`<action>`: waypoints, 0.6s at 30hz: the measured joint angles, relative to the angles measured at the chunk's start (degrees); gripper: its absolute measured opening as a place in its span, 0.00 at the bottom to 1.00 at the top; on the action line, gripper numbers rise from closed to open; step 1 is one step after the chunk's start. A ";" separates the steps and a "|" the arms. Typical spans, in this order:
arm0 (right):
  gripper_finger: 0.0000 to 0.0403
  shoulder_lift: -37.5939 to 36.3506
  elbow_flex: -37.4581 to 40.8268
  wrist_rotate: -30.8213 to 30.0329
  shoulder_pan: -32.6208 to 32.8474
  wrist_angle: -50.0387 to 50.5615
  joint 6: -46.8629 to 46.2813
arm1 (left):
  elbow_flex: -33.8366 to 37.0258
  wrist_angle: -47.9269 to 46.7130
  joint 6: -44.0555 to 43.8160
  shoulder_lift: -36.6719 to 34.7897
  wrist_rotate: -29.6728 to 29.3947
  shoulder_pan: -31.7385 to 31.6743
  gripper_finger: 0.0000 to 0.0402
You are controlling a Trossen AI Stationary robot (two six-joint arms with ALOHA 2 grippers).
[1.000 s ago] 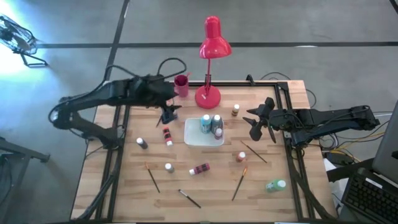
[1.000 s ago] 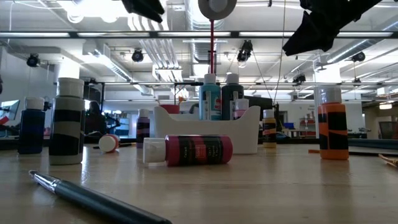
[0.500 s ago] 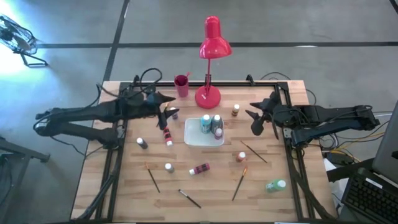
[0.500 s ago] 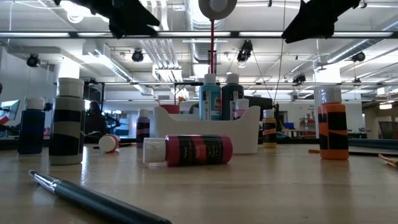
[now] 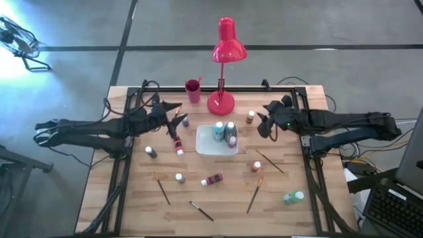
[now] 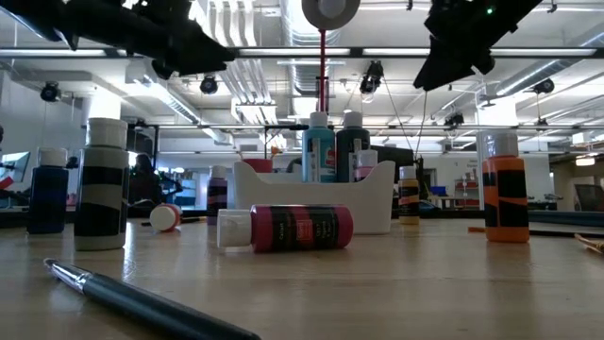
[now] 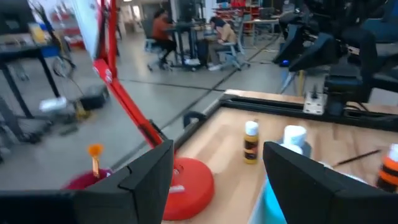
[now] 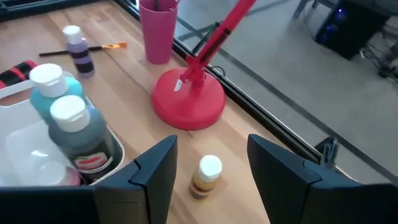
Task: Pick & Place Paint Supplies
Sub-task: Put the yellow paint bottle into the white bin
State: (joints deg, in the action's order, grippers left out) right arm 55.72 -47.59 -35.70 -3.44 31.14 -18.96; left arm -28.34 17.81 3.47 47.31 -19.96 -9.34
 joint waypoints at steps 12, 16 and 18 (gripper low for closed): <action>0.44 10.87 -16.40 9.20 -2.19 20.01 -3.82 | 0.44 -0.36 1.09 -2.49 -0.29 0.00 0.62; 0.42 15.01 -20.45 8.09 -2.51 27.95 -3.71 | 0.44 -0.28 0.54 -2.52 -0.29 0.00 0.62; 0.43 16.23 -20.48 6.57 -2.60 28.37 -3.11 | 0.44 -0.32 -0.10 -2.52 -0.18 0.04 0.62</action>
State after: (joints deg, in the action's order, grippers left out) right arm 71.95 -68.08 -29.13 -6.05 59.51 -22.07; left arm -27.90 17.50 3.37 44.80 -20.14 -9.30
